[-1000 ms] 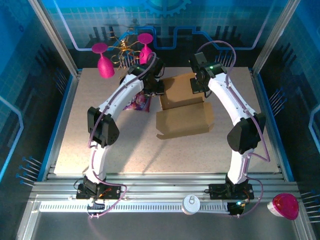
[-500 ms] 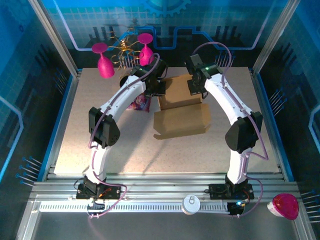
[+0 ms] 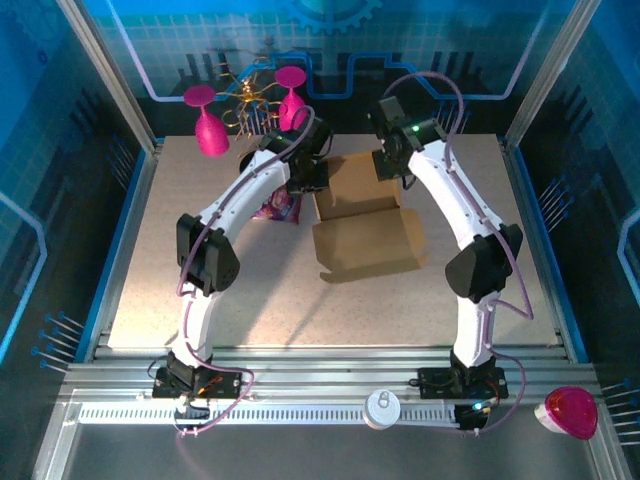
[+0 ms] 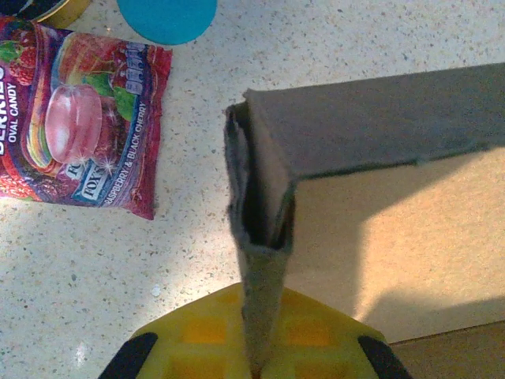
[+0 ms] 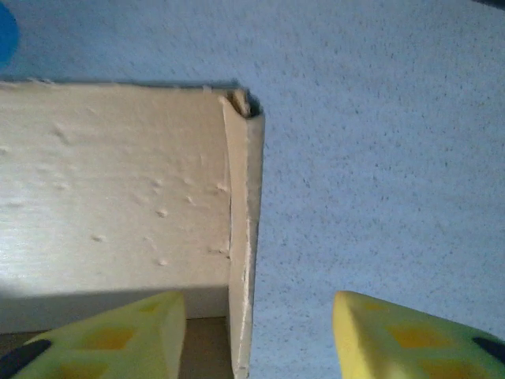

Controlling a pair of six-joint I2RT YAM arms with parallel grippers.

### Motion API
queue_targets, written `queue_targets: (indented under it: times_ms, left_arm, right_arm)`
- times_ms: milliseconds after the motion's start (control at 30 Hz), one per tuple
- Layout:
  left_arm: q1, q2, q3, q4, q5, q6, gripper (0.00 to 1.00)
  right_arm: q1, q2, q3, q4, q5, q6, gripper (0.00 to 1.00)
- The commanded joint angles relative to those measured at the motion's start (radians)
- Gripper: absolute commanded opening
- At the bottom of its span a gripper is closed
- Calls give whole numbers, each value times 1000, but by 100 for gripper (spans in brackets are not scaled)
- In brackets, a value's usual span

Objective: Fold the paper box

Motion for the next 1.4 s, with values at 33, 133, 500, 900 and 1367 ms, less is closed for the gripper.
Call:
queue_targets:
  times_ms: [33, 133, 500, 900, 1367]
  left_arm:
    - [22, -8, 6, 12, 50, -133, 0]
    - [25, -9, 0, 30, 48, -218, 0]
    - [25, 16, 23, 2, -9, -419, 0]
    - [25, 43, 52, -15, 11, -446, 0]
    - [24, 21, 33, -14, 29, -445, 0]
  right_arm:
    - [-18, 10, 200, -144, -78, 63, 68]
    - [-63, -18, 242, -186, -147, 150, 71]
    - [-206, -491, -357, -66, -395, 541, 66]
    - [-209, -747, -950, 378, -697, 792, 57]
    - [-205, -671, -953, 369, -631, 759, 31]
